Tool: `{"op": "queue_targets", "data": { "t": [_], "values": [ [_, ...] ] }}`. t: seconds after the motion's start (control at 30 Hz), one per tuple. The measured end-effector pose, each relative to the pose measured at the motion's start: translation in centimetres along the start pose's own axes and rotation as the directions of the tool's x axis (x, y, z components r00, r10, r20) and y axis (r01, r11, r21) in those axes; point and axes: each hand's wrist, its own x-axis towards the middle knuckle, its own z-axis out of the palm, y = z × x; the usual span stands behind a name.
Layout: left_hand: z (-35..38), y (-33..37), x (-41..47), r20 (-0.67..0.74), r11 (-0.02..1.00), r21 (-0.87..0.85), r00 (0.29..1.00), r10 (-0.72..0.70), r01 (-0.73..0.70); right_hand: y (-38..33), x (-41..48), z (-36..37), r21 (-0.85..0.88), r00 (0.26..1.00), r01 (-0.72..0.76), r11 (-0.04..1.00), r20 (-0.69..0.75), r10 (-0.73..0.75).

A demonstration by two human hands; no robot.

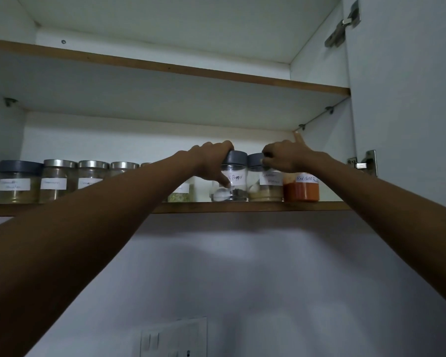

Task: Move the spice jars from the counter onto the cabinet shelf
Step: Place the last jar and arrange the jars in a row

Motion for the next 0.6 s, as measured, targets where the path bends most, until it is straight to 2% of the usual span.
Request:
{"op": "queue_targets", "data": {
  "t": [0.17,0.33,0.6],
  "values": [
    [0.0,0.2,0.0,-0.051,0.992,0.122,0.998,0.020,-0.014,0.1,0.2,0.2,-0.031,0.993,0.062,0.998,0.102,-0.059],
    [0.6,-0.5,0.2,-0.074,0.999,0.053,0.997,0.010,-0.006,-0.2,0.6,0.7,-0.167,0.988,0.139,0.976,0.092,-0.125],
    [2.1,-1.9,1.3,-0.051,0.999,0.038,0.998,-0.023,0.025,-1.5,1.8,1.2,-0.251,0.987,0.152,0.956,0.098,-0.131]
  ]
}}
